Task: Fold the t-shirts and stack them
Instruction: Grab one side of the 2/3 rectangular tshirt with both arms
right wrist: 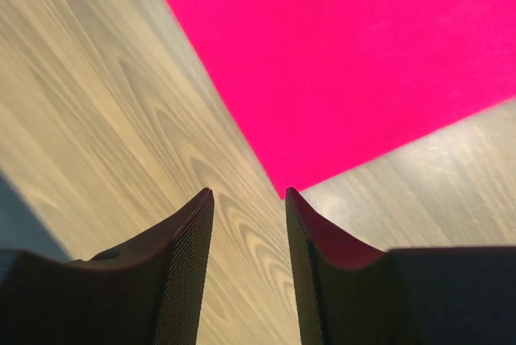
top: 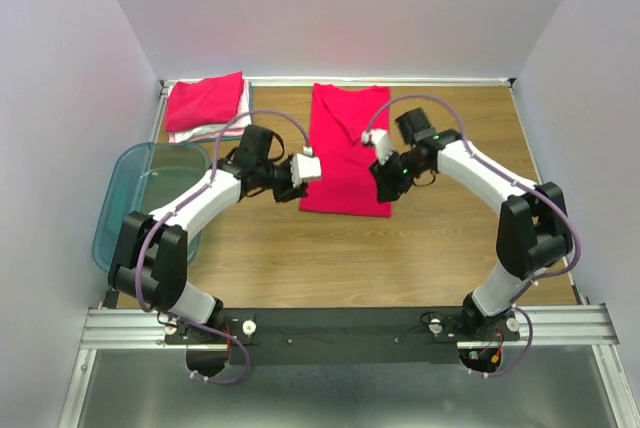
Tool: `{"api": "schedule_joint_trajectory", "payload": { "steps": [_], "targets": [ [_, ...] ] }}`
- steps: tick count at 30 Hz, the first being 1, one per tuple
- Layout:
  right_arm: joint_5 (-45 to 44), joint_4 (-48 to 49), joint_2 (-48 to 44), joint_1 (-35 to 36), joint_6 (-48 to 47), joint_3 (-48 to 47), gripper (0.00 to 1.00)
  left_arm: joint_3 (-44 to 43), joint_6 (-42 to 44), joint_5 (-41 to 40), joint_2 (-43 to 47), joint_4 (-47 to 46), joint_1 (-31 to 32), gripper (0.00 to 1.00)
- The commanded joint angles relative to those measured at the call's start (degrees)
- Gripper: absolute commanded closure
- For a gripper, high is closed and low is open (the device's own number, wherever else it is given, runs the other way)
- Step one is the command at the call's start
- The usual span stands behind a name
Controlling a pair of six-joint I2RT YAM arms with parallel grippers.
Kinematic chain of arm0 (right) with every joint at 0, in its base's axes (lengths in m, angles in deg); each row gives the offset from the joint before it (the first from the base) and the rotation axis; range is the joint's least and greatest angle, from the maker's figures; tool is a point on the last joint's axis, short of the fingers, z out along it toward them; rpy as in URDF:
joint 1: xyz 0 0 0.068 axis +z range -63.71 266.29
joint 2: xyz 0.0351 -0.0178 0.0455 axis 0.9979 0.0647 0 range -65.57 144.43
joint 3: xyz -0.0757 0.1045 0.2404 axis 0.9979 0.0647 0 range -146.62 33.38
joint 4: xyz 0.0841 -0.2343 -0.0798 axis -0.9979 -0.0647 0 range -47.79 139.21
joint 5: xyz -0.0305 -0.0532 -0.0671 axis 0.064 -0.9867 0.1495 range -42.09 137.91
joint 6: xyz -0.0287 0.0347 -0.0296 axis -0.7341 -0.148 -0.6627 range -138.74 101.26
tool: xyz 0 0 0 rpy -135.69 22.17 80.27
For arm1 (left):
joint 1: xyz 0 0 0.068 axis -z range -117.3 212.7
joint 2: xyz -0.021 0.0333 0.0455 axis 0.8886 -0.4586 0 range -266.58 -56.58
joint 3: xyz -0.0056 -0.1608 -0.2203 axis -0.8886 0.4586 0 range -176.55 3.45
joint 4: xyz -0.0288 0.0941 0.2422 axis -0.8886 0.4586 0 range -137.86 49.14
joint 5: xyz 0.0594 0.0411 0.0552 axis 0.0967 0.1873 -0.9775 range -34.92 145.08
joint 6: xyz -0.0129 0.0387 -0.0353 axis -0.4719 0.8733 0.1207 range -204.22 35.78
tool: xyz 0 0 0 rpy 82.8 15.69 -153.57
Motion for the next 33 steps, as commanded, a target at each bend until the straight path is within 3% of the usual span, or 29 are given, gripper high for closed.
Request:
{"api": "schedule_joint_trajectory", "payload": {
  "steps": [1,9,27,33],
  "targets": [
    [-16.2,4.8,-3.4,6.4,-7.6,6.3,0.53,6.3,14.1,-11.8,2.4,-3.5,4.2,0.58],
    [-20.9,12.4,-1.6,9.2,-10.3,12.6,0.55,13.7,19.7,-18.6,2.0,-9.9,11.0,0.55],
    [-20.9,14.9,-2.0,11.1,-12.4,17.0,0.56,10.1,23.4,-21.9,-7.0,-8.8,11.3,0.52],
    [-20.3,14.0,-3.8,12.0,-13.2,17.4,0.56,8.2,23.6,-22.1,-9.8,-7.4,11.3,0.65]
  ]
}}
